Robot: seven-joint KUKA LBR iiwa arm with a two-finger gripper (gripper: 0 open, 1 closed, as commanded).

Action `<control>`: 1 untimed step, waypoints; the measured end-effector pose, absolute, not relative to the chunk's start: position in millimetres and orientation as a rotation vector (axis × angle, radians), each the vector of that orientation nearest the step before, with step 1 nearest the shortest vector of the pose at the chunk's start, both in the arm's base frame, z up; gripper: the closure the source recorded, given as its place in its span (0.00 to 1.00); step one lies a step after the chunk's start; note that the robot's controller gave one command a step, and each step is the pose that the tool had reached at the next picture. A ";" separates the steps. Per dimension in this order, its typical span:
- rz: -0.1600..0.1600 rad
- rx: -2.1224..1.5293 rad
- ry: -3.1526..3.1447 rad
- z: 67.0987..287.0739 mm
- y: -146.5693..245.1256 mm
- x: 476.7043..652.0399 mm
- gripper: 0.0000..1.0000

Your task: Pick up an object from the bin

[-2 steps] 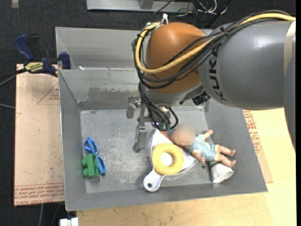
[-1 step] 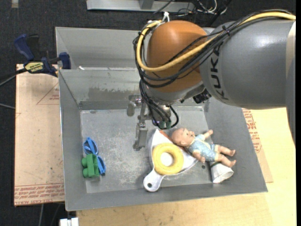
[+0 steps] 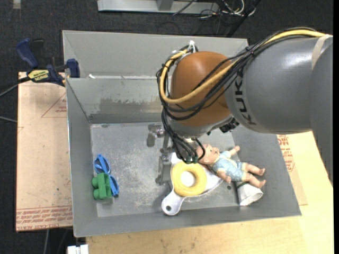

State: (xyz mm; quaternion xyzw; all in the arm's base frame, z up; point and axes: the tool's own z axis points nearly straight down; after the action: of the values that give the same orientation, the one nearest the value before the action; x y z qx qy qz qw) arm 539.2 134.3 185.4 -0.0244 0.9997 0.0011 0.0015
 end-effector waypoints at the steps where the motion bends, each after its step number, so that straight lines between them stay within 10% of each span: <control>1: 0.003 -0.240 3.140 160.5 97.9 554.9 0.00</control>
Offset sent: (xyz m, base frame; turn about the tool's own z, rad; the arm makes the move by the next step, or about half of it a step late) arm -0.0522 -0.0558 -0.0840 -0.2540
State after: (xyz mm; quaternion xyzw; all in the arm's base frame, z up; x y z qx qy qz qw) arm 554.9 97.9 160.5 -0.0762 0.9971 0.0011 -0.0038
